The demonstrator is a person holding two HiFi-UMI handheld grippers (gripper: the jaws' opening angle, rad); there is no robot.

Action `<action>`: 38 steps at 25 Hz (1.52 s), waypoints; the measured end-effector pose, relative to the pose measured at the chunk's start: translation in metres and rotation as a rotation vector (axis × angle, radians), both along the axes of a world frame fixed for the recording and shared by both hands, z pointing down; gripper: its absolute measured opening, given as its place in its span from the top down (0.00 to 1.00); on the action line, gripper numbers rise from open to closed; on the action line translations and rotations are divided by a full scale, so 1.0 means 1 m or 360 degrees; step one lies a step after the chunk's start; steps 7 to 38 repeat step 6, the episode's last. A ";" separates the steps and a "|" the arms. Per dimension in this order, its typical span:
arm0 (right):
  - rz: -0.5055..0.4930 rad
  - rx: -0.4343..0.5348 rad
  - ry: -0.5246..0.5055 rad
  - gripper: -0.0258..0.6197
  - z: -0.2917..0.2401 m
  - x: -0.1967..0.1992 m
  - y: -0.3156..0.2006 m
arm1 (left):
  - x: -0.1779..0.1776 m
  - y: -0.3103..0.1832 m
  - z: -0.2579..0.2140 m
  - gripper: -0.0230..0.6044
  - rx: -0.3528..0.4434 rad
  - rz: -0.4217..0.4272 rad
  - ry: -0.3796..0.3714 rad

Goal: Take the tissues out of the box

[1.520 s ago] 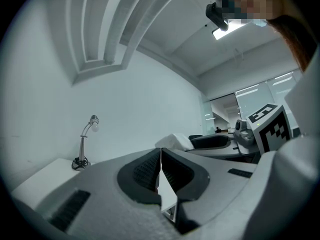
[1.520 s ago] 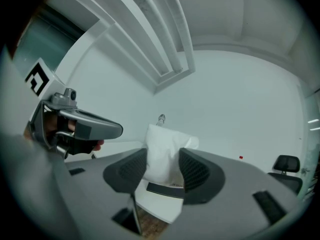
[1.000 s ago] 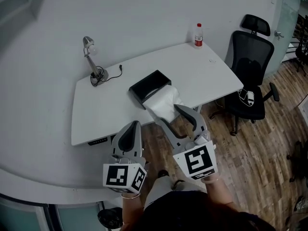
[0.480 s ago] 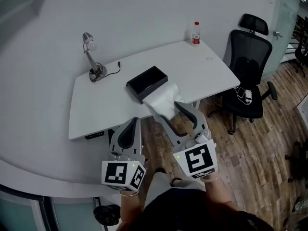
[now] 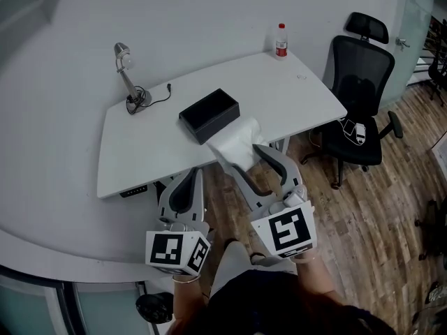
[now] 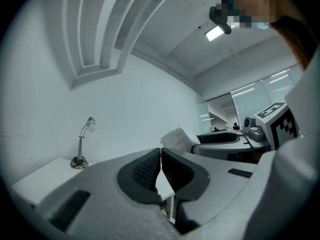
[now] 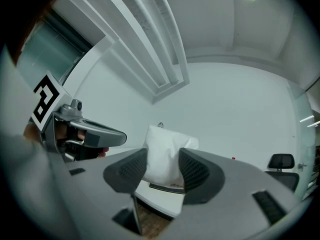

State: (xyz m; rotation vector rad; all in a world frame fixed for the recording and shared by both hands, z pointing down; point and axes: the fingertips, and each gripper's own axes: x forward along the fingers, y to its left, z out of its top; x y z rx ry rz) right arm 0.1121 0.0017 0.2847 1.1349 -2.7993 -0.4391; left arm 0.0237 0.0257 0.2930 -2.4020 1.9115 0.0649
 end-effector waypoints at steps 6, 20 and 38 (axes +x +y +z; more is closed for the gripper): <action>-0.0010 -0.0008 -0.0004 0.63 0.004 0.000 -0.001 | 0.003 0.000 0.005 0.92 -0.0021 -0.0003 -0.0020; -0.0010 -0.0008 -0.0004 0.63 0.004 0.000 -0.001 | 0.003 0.000 0.005 0.92 -0.0021 -0.0003 -0.0020; -0.0010 -0.0008 -0.0004 0.63 0.004 0.000 -0.001 | 0.003 0.000 0.005 0.92 -0.0021 -0.0003 -0.0020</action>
